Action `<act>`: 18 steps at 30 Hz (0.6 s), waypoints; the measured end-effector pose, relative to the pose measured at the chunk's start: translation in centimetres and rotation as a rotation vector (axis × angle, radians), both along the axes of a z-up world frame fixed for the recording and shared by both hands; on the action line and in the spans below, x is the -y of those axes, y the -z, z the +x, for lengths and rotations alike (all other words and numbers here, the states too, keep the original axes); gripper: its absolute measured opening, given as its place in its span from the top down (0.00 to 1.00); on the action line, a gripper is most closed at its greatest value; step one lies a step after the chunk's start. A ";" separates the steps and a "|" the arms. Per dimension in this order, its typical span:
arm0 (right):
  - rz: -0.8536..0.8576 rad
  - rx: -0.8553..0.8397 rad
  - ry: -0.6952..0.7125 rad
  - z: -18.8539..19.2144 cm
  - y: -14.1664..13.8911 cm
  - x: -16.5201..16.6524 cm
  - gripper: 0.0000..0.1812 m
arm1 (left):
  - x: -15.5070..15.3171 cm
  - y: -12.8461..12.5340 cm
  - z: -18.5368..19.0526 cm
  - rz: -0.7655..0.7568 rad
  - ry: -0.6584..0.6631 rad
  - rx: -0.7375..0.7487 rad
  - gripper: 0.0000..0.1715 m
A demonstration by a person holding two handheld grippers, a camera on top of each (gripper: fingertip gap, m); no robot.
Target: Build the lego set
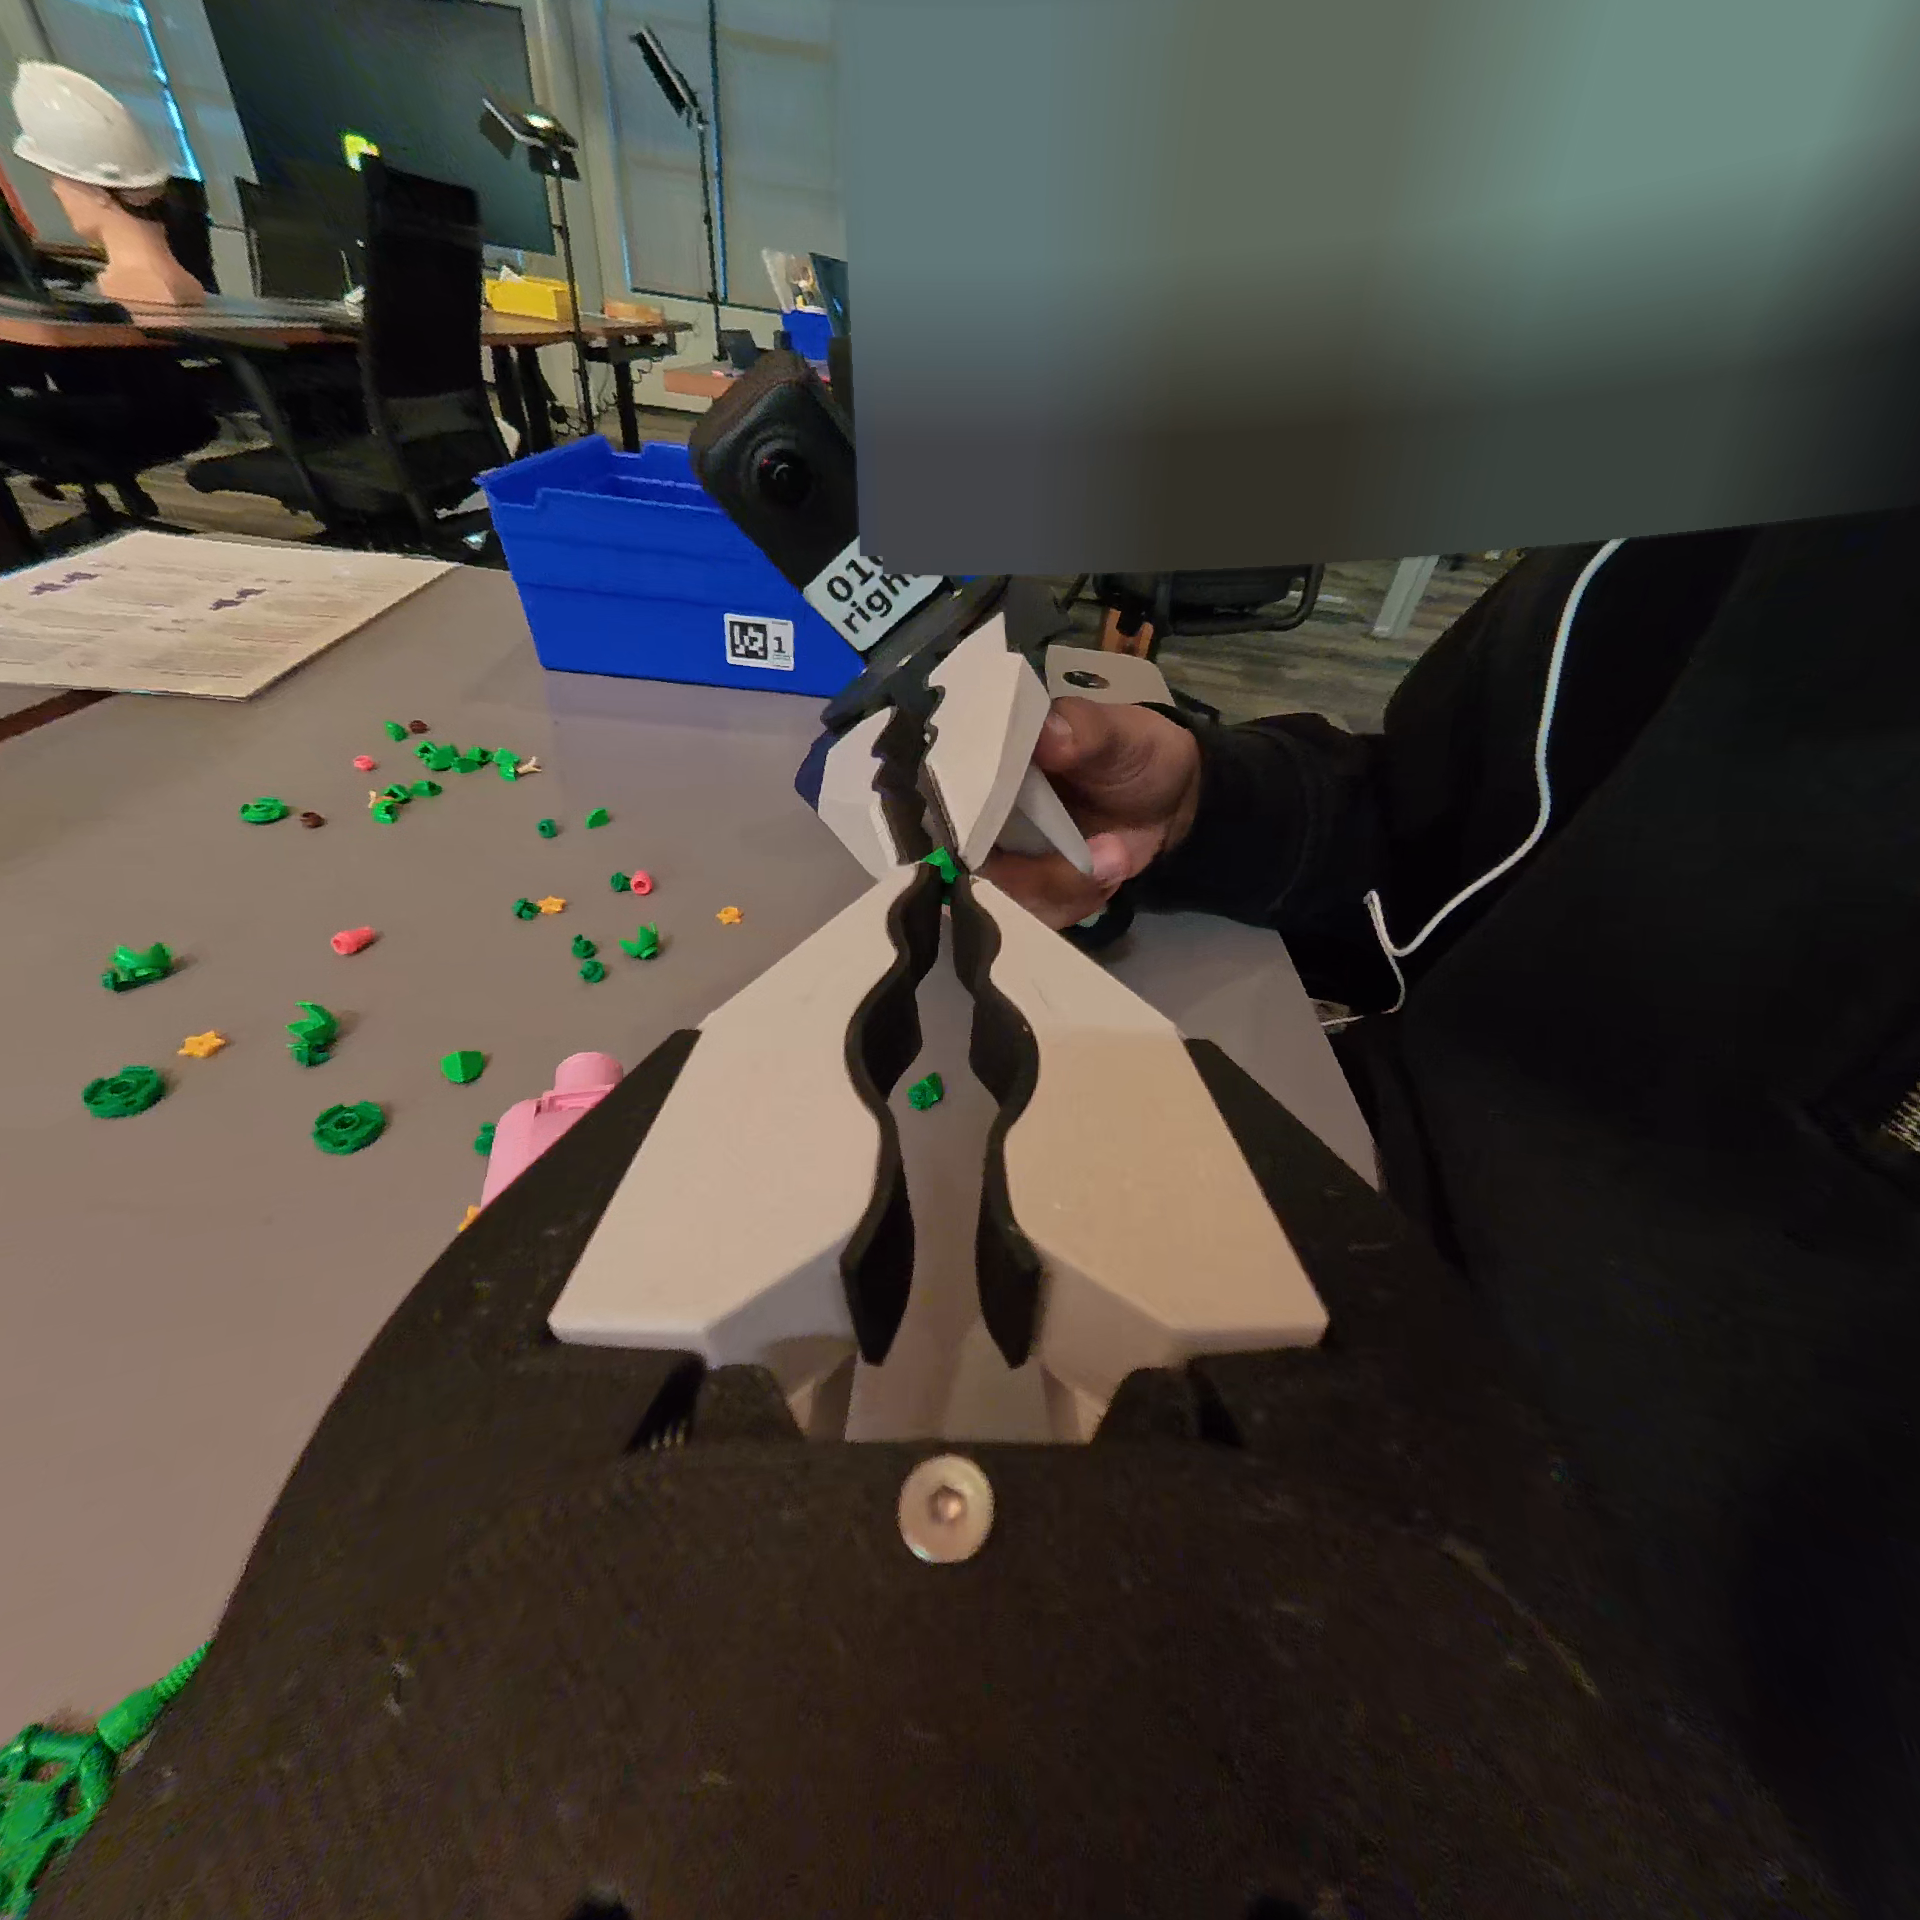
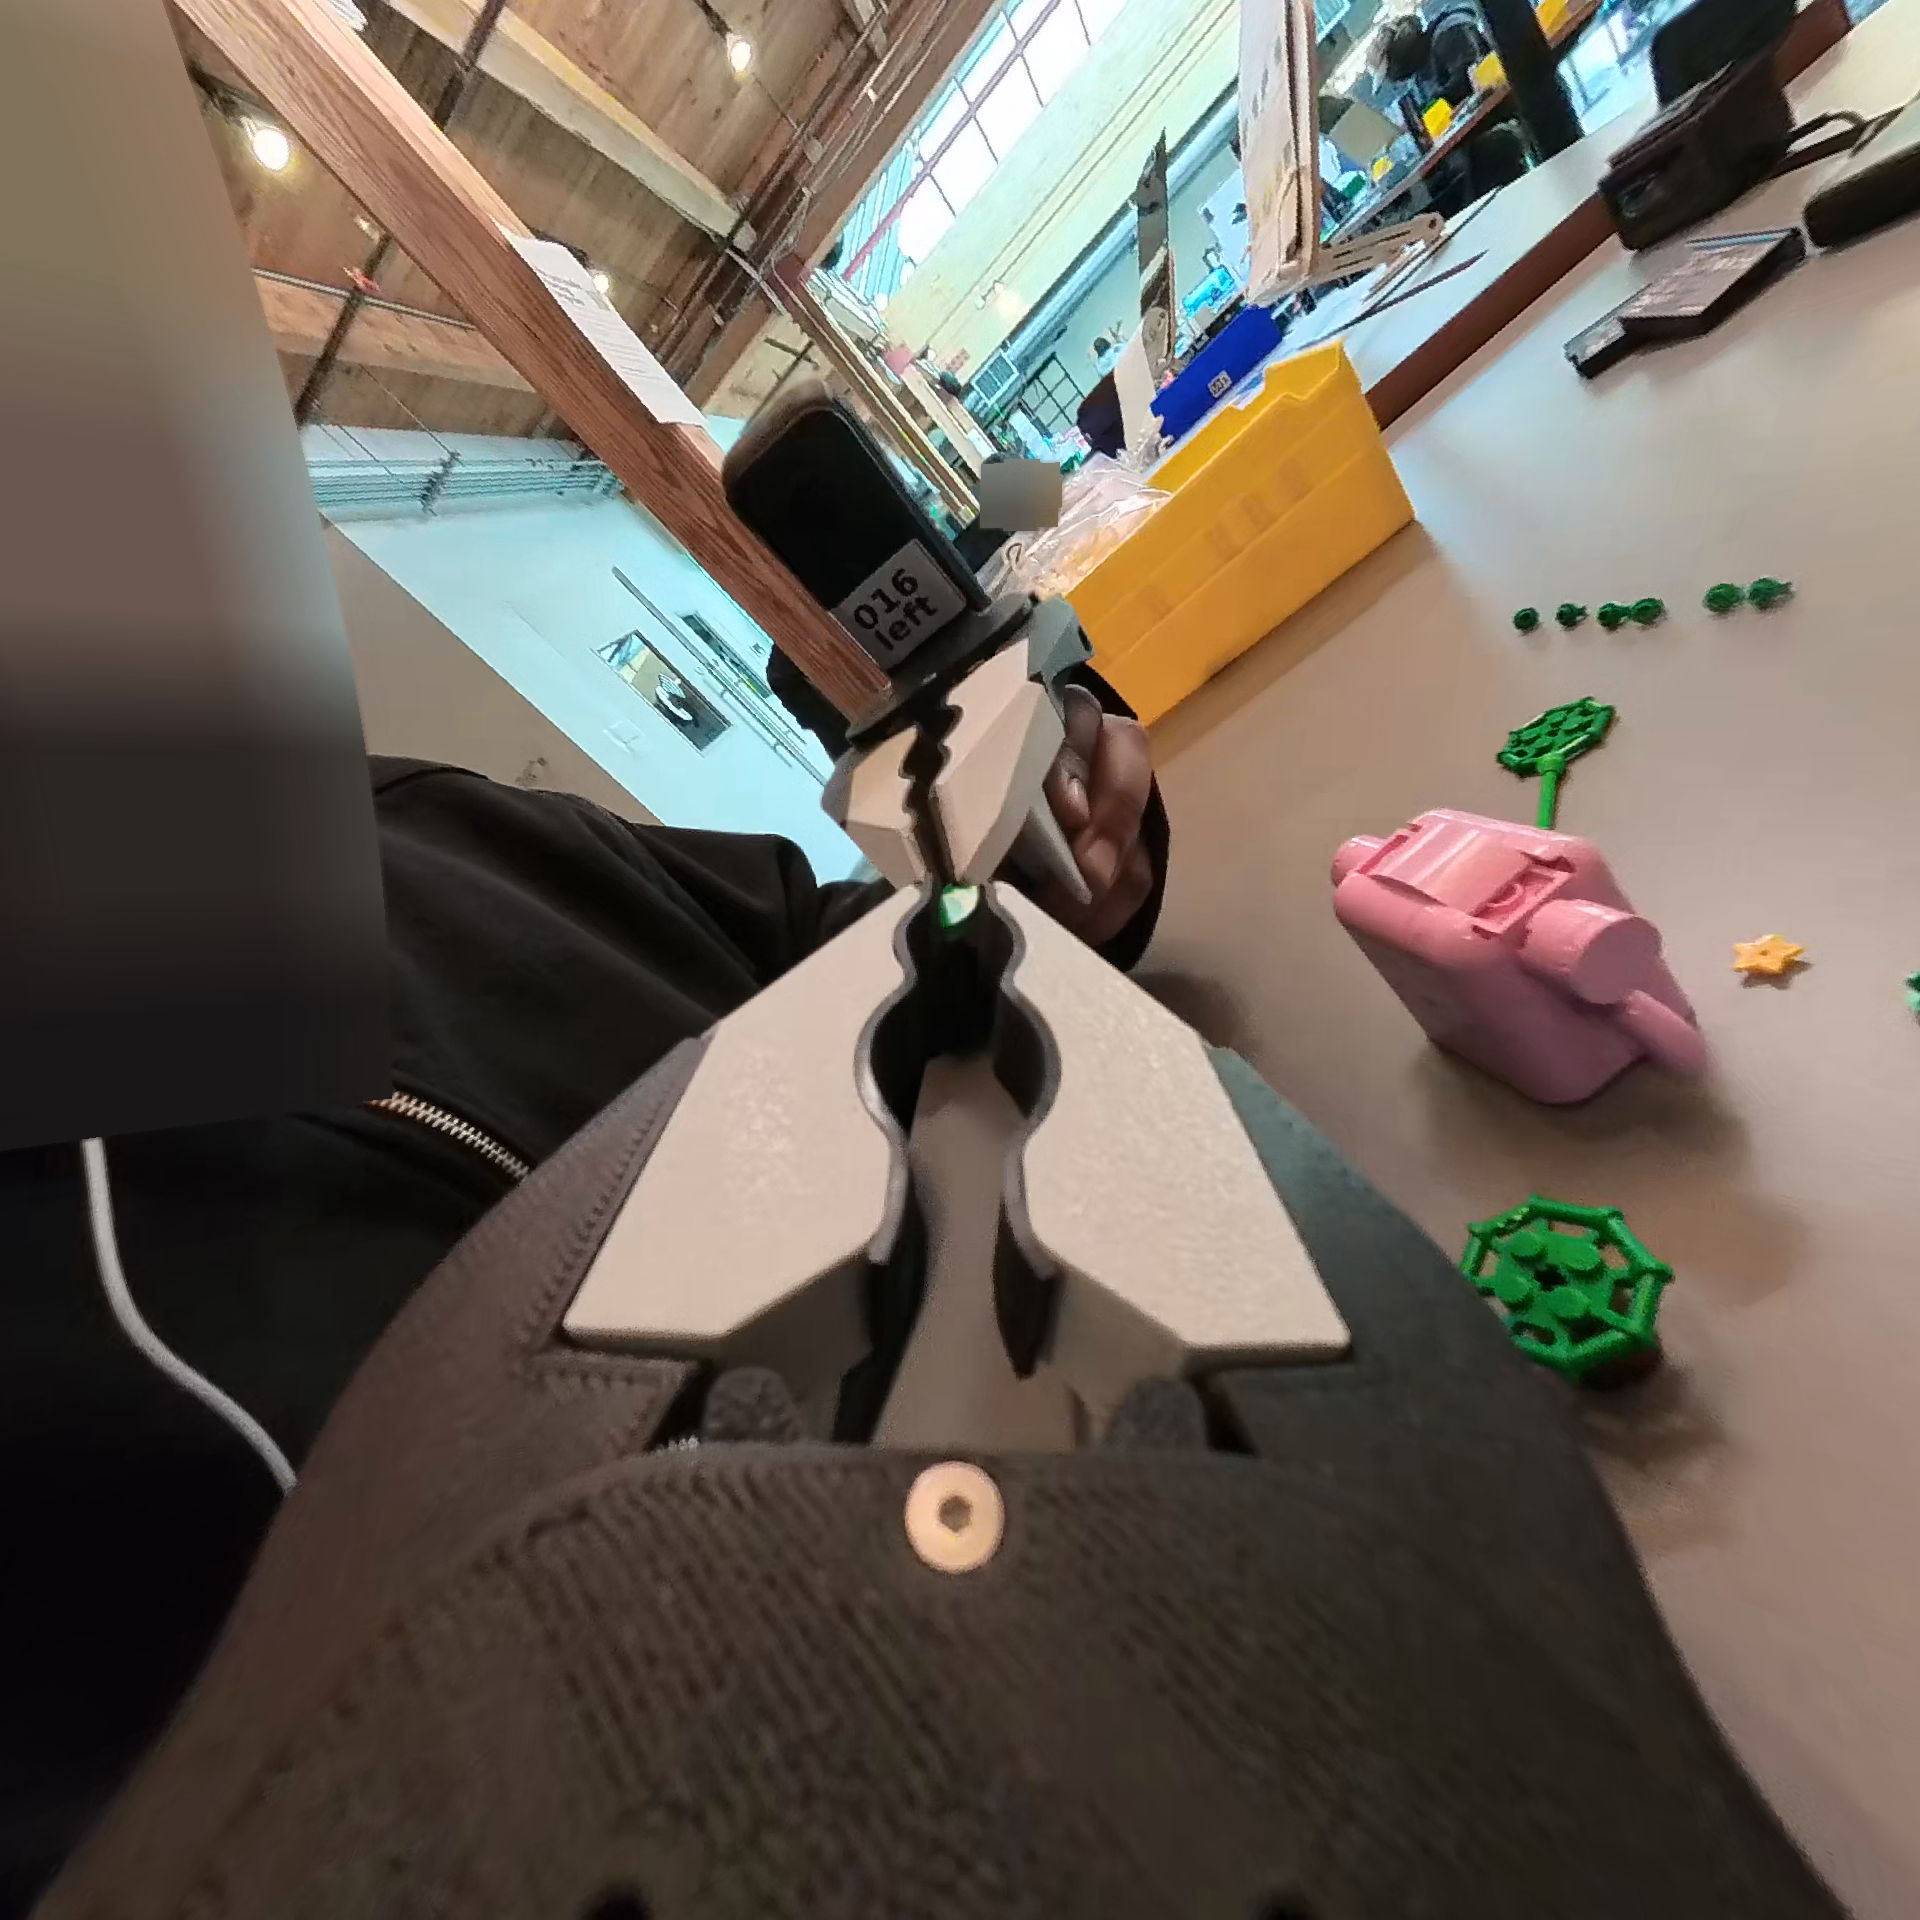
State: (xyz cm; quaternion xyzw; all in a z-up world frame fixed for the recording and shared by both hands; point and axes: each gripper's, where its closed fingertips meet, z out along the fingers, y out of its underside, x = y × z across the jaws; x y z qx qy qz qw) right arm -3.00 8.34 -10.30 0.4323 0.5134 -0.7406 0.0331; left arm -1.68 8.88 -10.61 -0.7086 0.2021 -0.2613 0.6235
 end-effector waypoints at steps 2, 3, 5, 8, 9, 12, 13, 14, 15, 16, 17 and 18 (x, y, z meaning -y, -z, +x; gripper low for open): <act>-0.002 0.004 -0.001 0.0 -0.1 0.0 0.97 | 0.0 -0.1 0.0 0.009 -0.006 -0.001 1.00; -0.020 0.008 -0.010 0.1 -0.2 0.0 0.97 | 0.0 -0.2 0.0 0.010 -0.001 0.005 1.00; -0.056 0.009 -0.024 0.1 -0.5 0.1 0.97 | 0.1 -0.5 0.1 0.011 0.013 0.031 1.00; -0.053 -0.008 -0.013 0.0 -0.6 0.0 0.97 | 0.1 -0.5 0.0 0.012 0.012 0.033 1.00; -0.046 -0.017 -0.005 0.0 -0.6 -0.1 0.97 | 0.1 -0.5 0.0 0.011 0.012 0.031 1.00; -0.034 -0.027 0.025 -0.1 -0.6 -0.6 0.95 | 0.1 -0.5 0.0 0.009 0.013 0.037 1.00; -0.034 -0.027 0.023 -0.1 -0.6 -0.6 0.96 | 0.1 -0.5 -0.1 0.003 0.012 0.039 1.00; -0.036 -0.029 0.021 0.0 -0.6 -0.6 0.96 | 0.1 -0.4 -0.1 -0.001 0.013 0.044 1.00; -0.039 -0.032 0.019 0.0 -0.7 -0.6 0.95 | 0.1 -0.4 -0.1 -0.003 0.014 0.049 1.00; -0.038 -0.033 0.017 0.0 -0.7 -0.6 0.96 | 0.1 -0.4 -0.2 -0.006 0.015 0.052 1.00; -0.030 -0.032 0.017 0.0 -0.6 -0.5 0.97 | 0.1 -0.4 -0.2 -0.008 0.015 0.054 1.00; -0.018 -0.031 0.017 0.0 -0.5 -0.5 0.97 | 0.1 -0.4 -0.2 -0.009 0.018 0.055 1.00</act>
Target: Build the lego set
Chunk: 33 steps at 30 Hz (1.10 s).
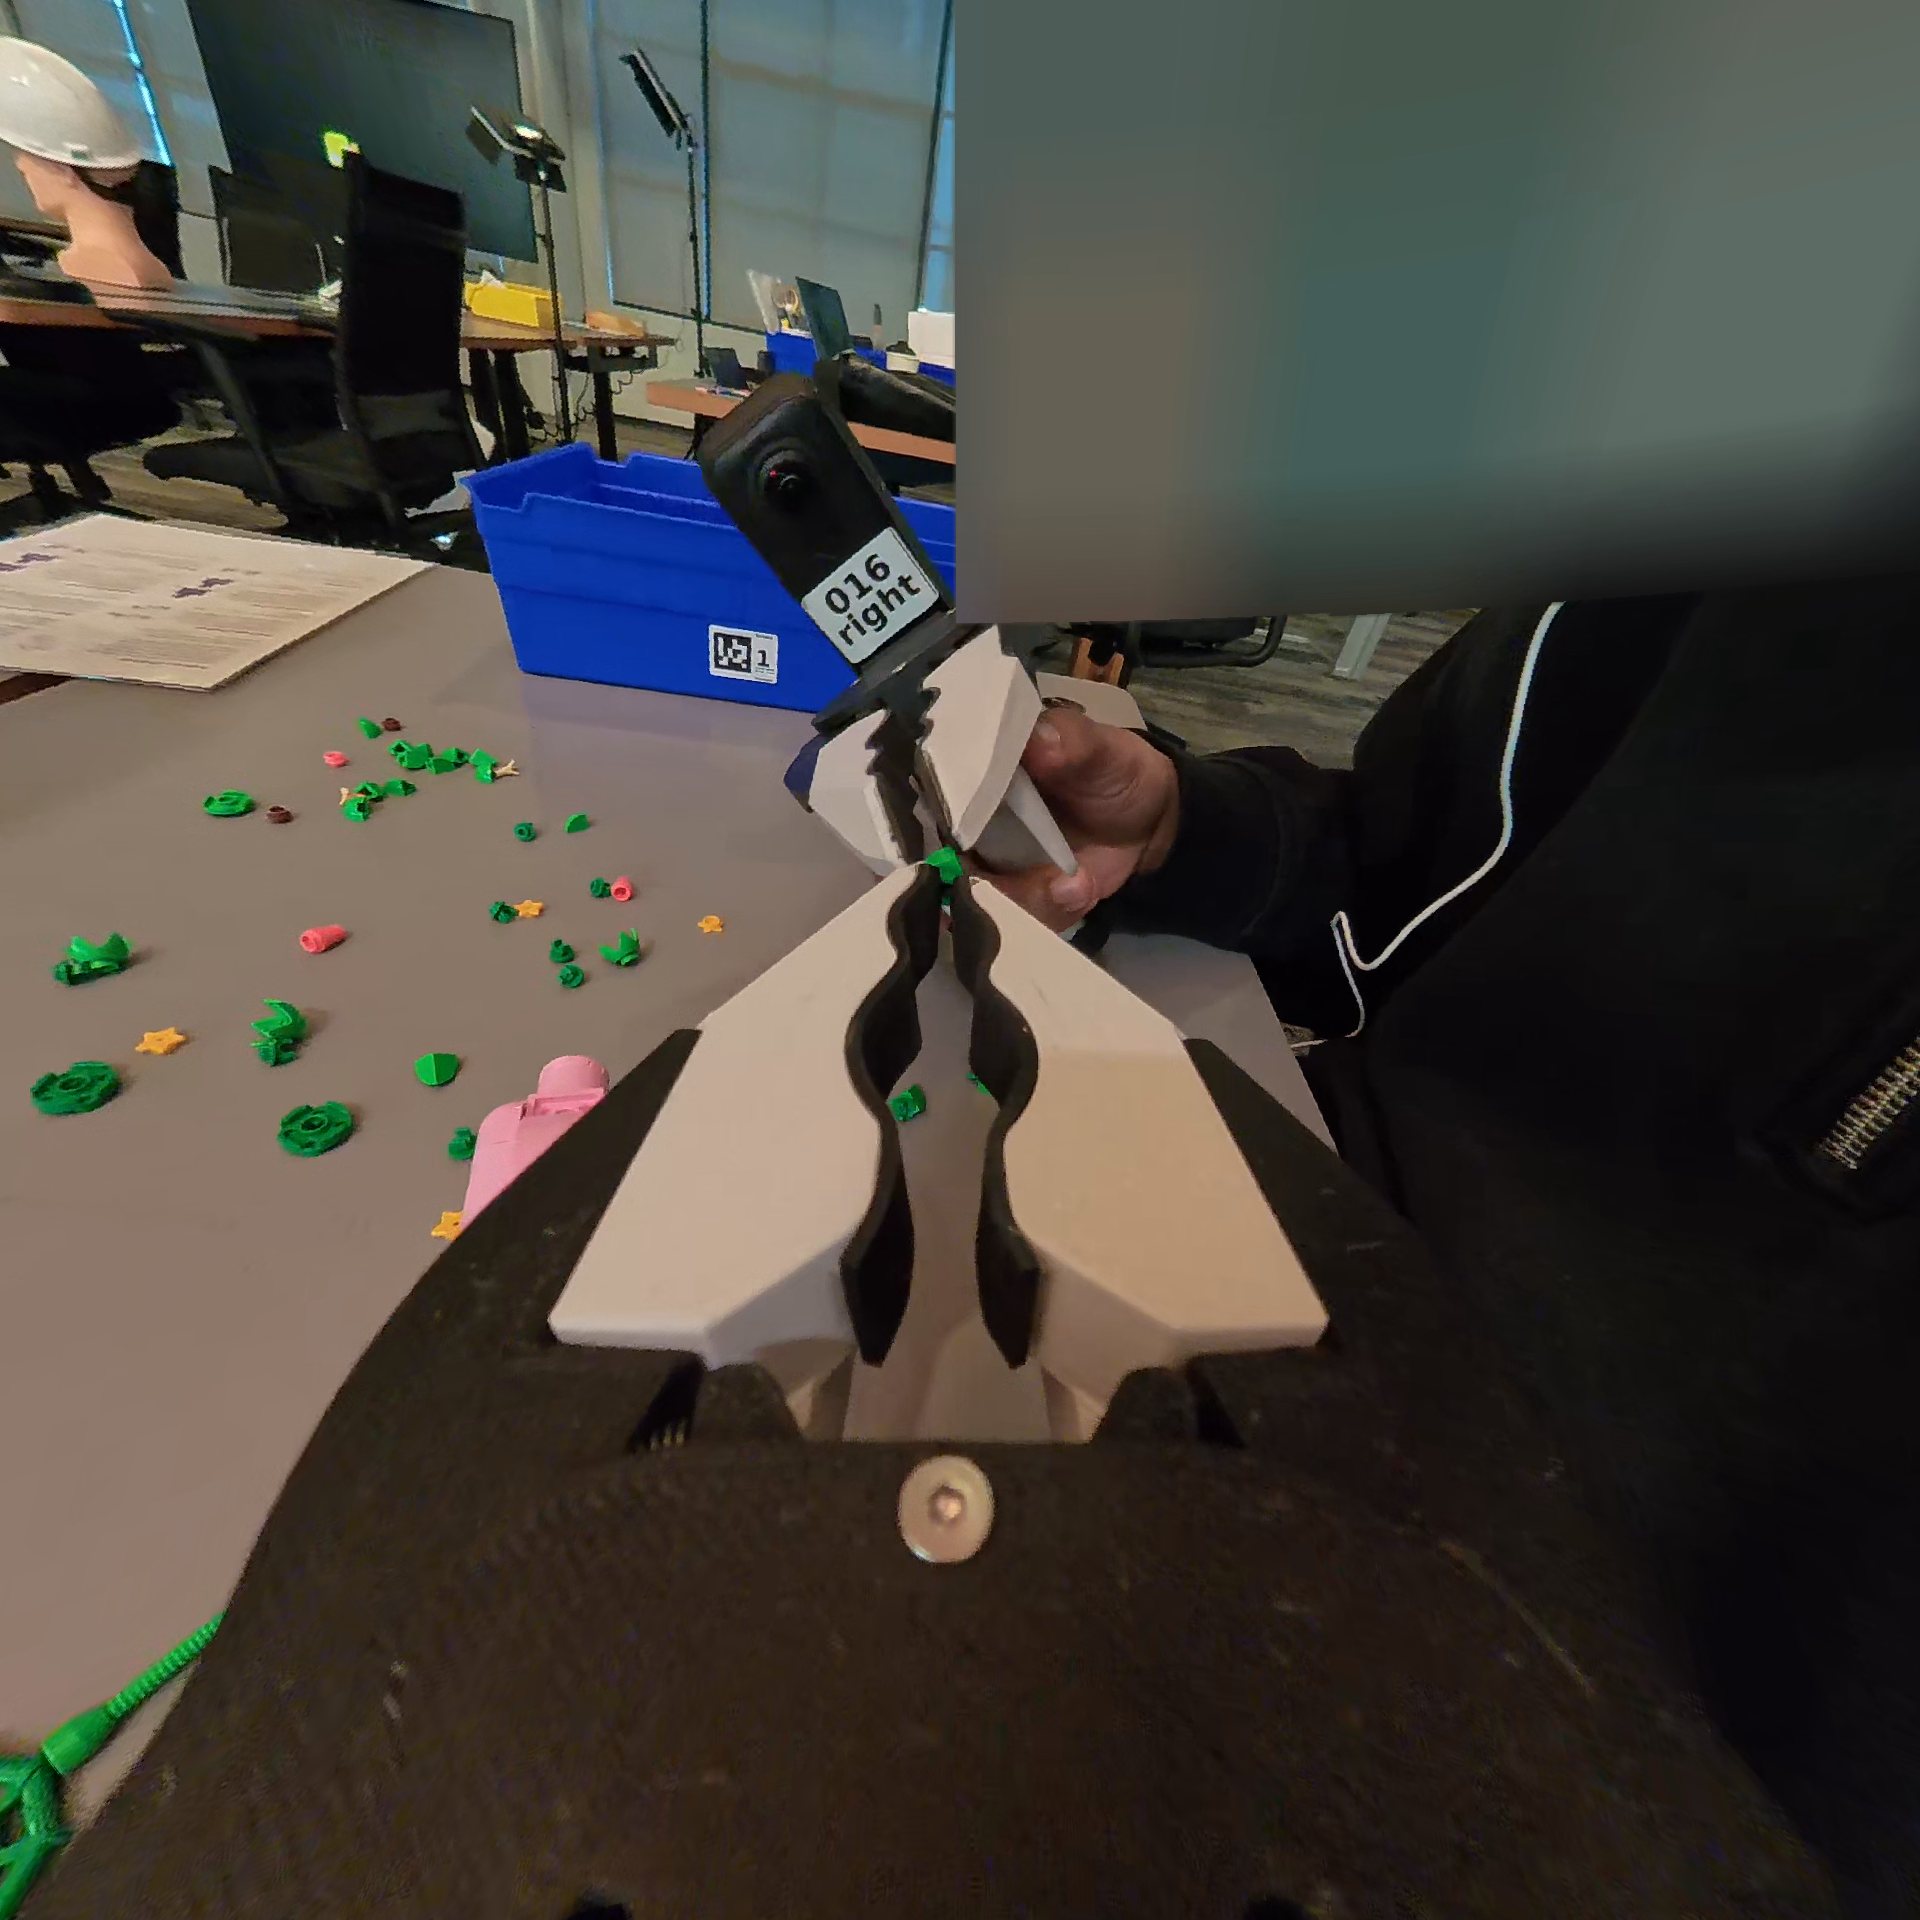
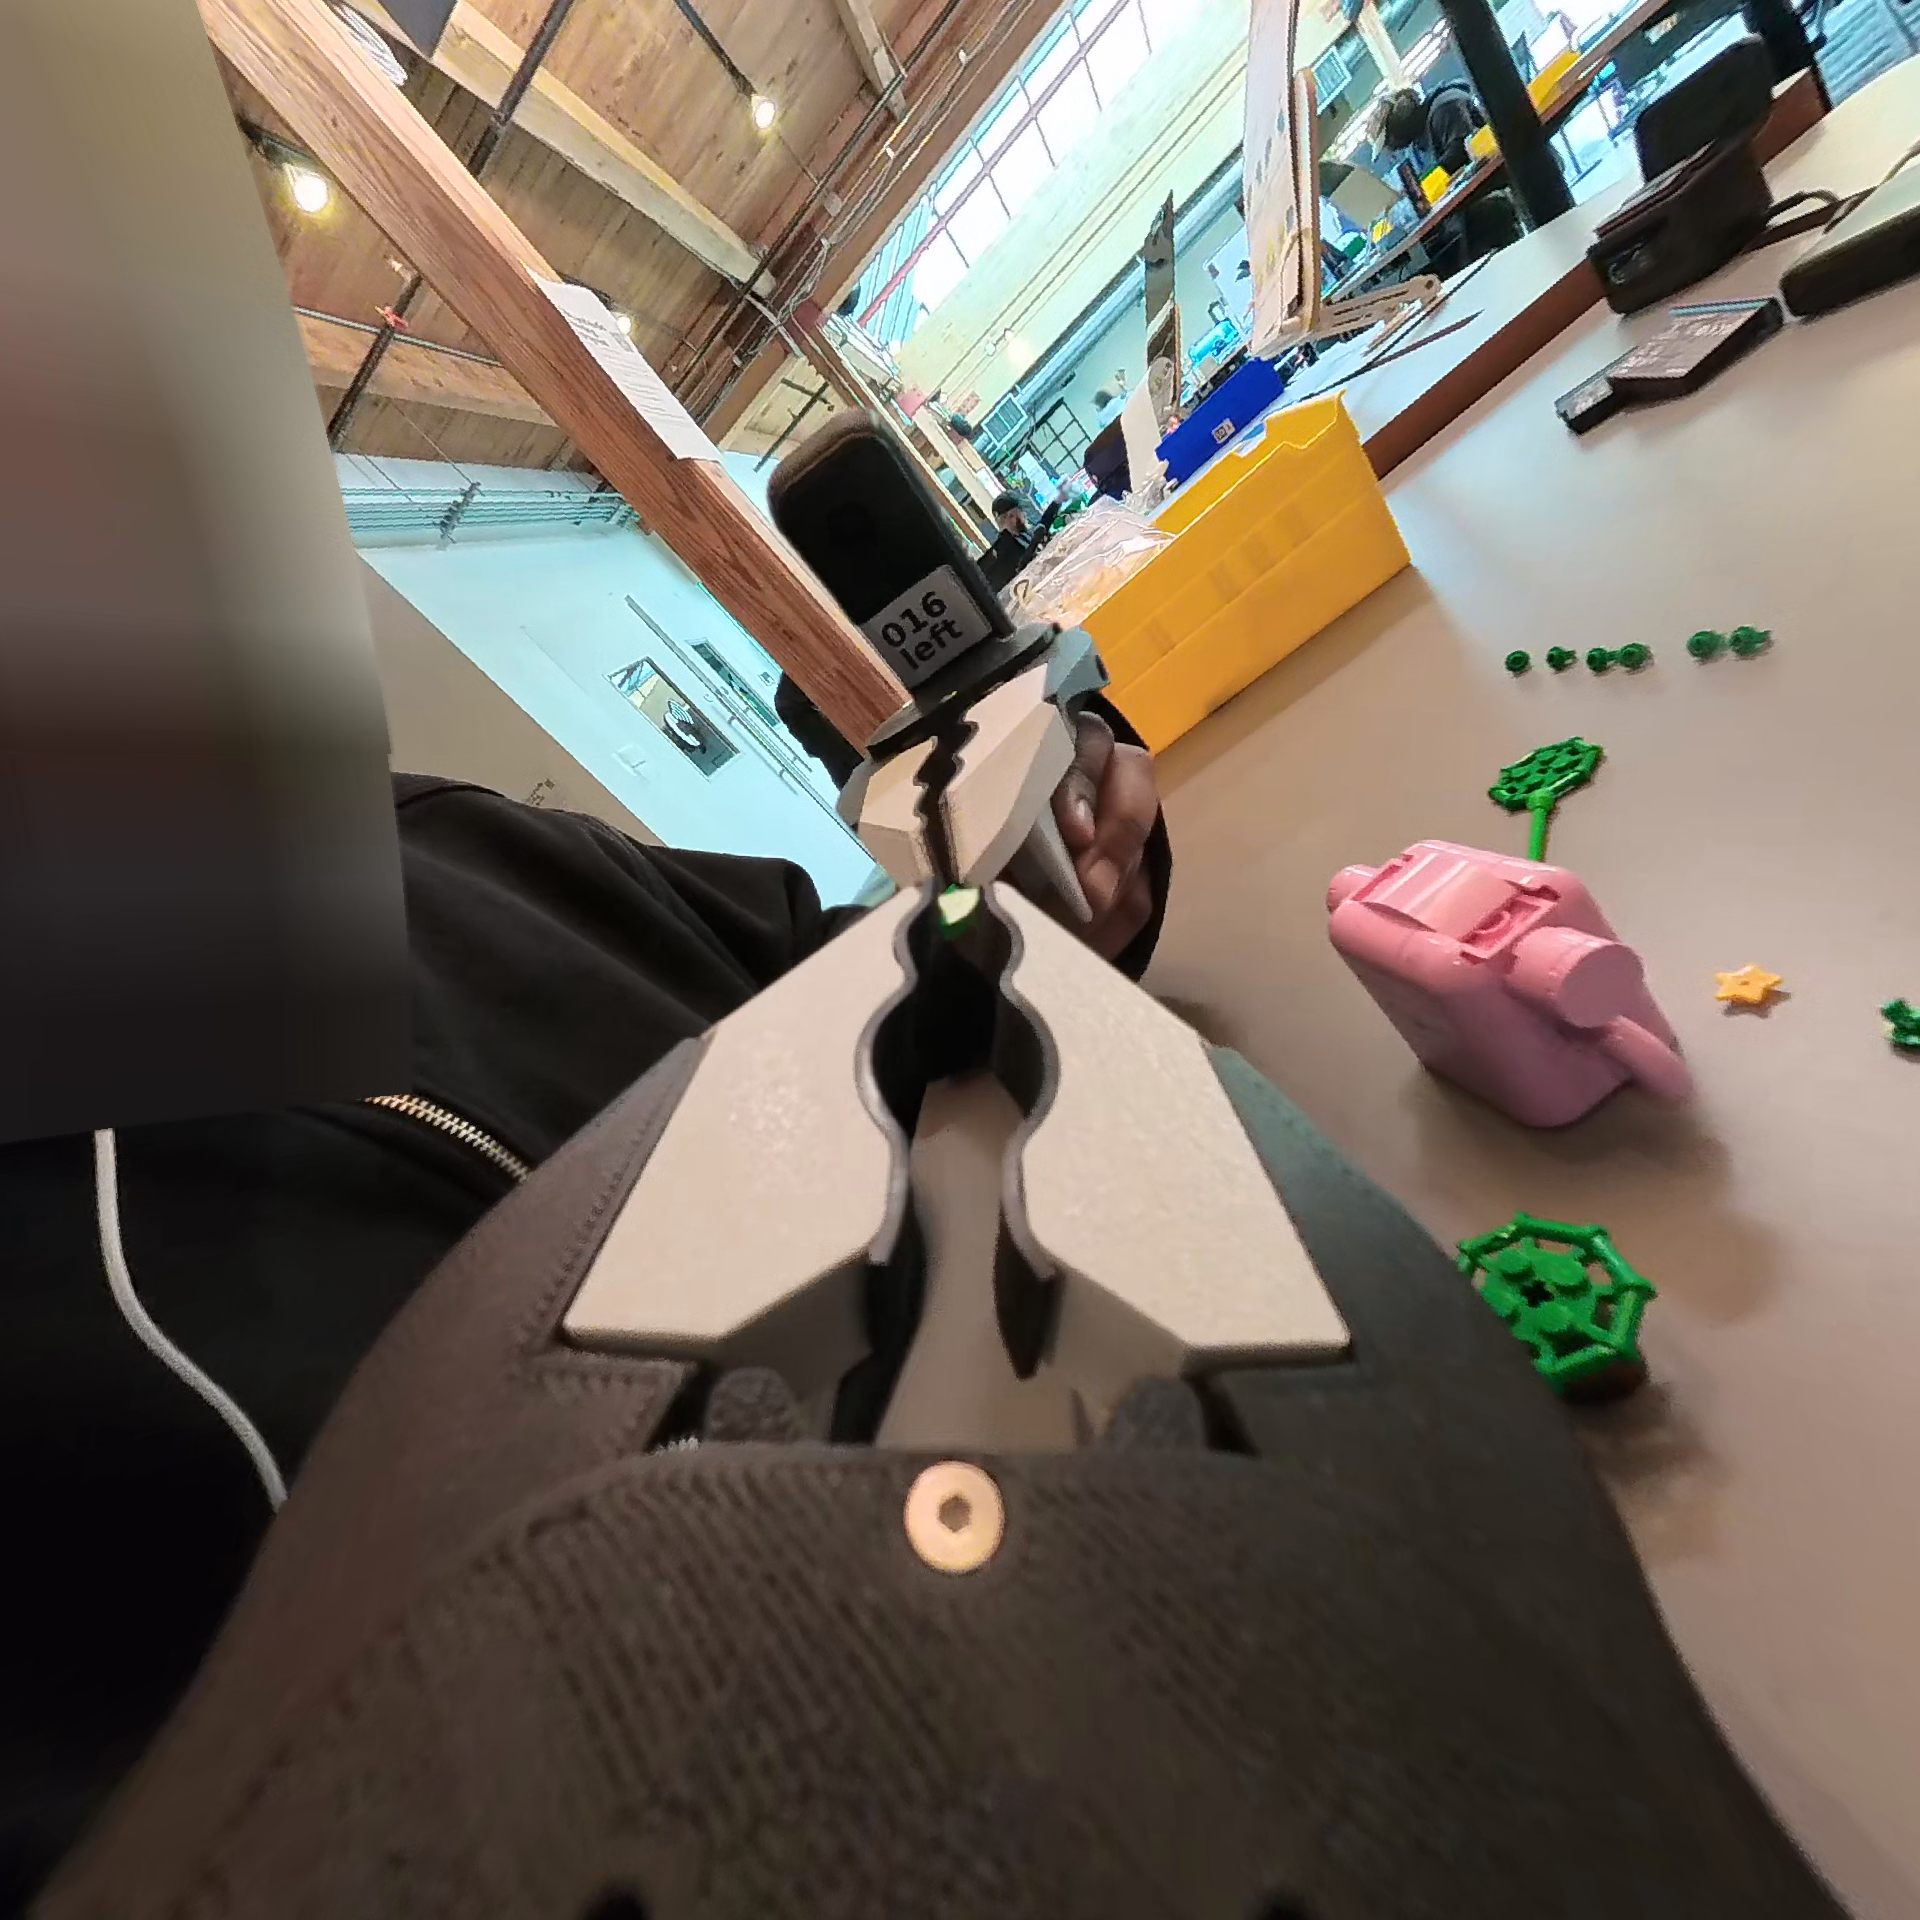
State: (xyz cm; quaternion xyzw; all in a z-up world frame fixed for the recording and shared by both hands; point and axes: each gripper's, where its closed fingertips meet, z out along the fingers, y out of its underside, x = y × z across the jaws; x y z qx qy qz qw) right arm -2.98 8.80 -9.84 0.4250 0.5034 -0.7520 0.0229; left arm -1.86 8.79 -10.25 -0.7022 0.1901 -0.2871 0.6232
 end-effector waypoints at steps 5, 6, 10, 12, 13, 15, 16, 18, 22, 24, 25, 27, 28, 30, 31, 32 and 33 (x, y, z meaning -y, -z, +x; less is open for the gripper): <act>0.020 0.062 -0.010 -0.1 1.0 0.0 0.97 | -0.1 0.8 0.0 -0.043 0.022 0.008 1.00; 0.024 0.074 -0.008 -0.1 1.2 -0.2 0.97 | -0.2 1.0 0.0 -0.054 0.023 0.012 1.00; 0.046 0.086 0.039 -0.2 1.5 -1.4 0.98 | -0.8 1.6 -0.7 -0.081 -0.023 0.002 0.88; 0.066 0.109 0.067 0.1 1.8 -2.1 0.98 | -0.9 1.4 -1.2 -0.073 -0.048 0.000 0.85; 0.094 0.126 0.088 0.4 2.1 -2.3 0.97 | -0.9 1.2 -1.4 -0.067 -0.055 0.001 0.85; 0.173 0.180 0.135 1.4 3.4 -2.7 0.97 | -0.9 0.8 -1.6 -0.056 -0.065 0.011 0.84; 0.204 0.220 0.162 2.0 4.2 -3.0 0.97 | -0.8 0.7 -1.7 -0.053 -0.068 0.015 0.84; 0.219 0.302 0.217 3.3 5.6 -3.9 0.97 | -0.8 0.4 -1.8 -0.047 -0.072 0.024 0.85; 0.202 0.451 0.314 5.4 8.2 -5.8 0.97 | -0.6 0.1 -1.4 -0.039 -0.057 0.033 0.85; 0.244 0.517 0.322 6.1 9.8 -5.9 0.97 | -0.6 0.2 -1.2 -0.036 -0.057 0.020 0.85; 0.272 0.537 0.324 6.3 10.4 -5.8 0.97 | -0.6 0.2 -1.2 -0.035 -0.059 0.012 0.85; 0.329 0.554 0.325 6.4 11.1 -5.6 0.97 | -0.7 0.3 -1.2 -0.033 -0.065 0.002 0.86; 0.357 0.560 0.325 6.4 11.3 -5.6 0.97 | -0.7 0.3 -1.3 -0.033 -0.068 0.000 0.86; 0.398 0.561 0.329 6.4 11.6 -5.6 0.97 | -0.7 0.3 -1.4 -0.030 -0.073 0.002 0.86; 0.402 0.558 0.333 6.3 11.5 -5.7 0.97 | -0.7 0.2 -1.5 -0.026 -0.078 0.001 0.87; 0.403 0.558 0.338 6.3 11.5 -5.8 0.97 | -0.7 0.2 -1.6 -0.023 -0.083 0.000 0.87; 0.401 0.557 0.343 6.3 11.5 -6.0 0.97 | -0.7 0.1 -1.7 -0.020 -0.087 -0.001 0.87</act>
